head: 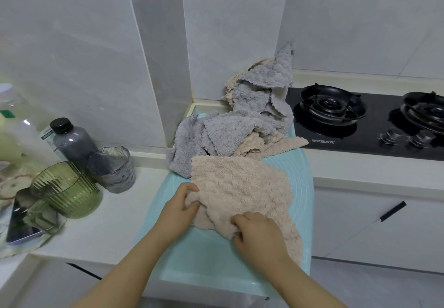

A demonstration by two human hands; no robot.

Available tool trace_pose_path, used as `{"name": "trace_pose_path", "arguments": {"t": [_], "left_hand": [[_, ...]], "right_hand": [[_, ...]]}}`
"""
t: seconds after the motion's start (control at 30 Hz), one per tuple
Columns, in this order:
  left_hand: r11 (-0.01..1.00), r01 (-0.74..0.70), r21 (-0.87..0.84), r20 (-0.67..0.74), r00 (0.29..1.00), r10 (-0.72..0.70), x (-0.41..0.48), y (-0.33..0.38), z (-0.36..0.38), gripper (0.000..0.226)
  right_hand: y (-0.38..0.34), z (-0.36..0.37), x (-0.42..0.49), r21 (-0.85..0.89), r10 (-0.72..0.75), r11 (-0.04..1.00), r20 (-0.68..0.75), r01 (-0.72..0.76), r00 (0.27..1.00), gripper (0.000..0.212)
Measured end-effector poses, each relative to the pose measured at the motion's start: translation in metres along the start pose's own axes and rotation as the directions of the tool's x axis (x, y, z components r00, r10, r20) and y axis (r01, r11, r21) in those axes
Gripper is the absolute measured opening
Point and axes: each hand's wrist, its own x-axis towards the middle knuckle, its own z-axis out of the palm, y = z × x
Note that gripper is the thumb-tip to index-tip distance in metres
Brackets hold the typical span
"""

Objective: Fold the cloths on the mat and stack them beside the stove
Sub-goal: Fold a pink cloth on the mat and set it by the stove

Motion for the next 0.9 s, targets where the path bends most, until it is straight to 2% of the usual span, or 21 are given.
{"name": "trace_pose_path", "arguments": {"t": [0.07,0.17,0.27,0.37,0.47,0.57,0.63,0.7,0.8,0.9], "left_hand": [[0.999,-0.006,-0.040,-0.034,0.999,0.004,-0.001,0.002,0.000,0.032],[0.990,0.025,-0.135,-0.062,0.998,-0.034,0.000,0.002,-0.001,0.038],[0.966,0.099,-0.240,-0.065,0.991,-0.118,0.002,0.006,-0.003,0.024],[0.945,0.138,-0.296,0.010,0.990,-0.141,0.006,0.009,-0.004,0.026],[0.944,0.123,-0.306,0.049,0.992,-0.114,0.010,0.008,-0.003,0.032],[0.950,0.088,-0.300,-0.024,0.995,-0.100,0.016,0.004,-0.006,0.025],[0.956,0.072,-0.285,-0.050,0.995,-0.089,0.018,0.001,-0.008,0.021],[0.964,0.070,-0.257,-0.031,0.996,-0.080,0.018,-0.001,-0.010,0.026],[0.958,0.078,-0.275,0.013,0.997,-0.077,0.017,-0.003,-0.011,0.035],[0.917,0.187,-0.351,0.021,0.981,-0.192,0.013,-0.009,-0.012,0.049]], "right_hand": [[0.003,-0.002,-0.001,-0.055,0.018,0.998,-0.040,-0.020,0.999,0.034],[0.013,-0.002,-0.007,-0.111,0.113,0.985,-0.162,-0.131,0.980,0.050],[0.025,-0.006,-0.011,-0.089,0.230,0.962,-0.254,-0.260,0.940,0.053],[0.026,-0.015,-0.011,-0.043,0.370,0.915,-0.311,-0.402,0.876,0.049],[0.026,-0.021,-0.012,0.017,0.458,0.879,-0.305,-0.476,0.835,0.040],[0.032,-0.027,-0.019,-0.007,0.492,0.857,-0.284,-0.515,0.823,0.037],[0.037,-0.028,-0.024,-0.018,0.529,0.841,-0.188,-0.541,0.828,0.041],[0.039,-0.029,-0.029,0.015,0.559,0.827,-0.114,-0.562,0.821,0.042],[0.044,-0.026,-0.031,0.148,0.633,0.770,-0.057,-0.621,0.772,0.037],[0.050,-0.023,-0.032,0.513,0.695,0.643,-0.079,-0.569,0.715,0.019]]}}
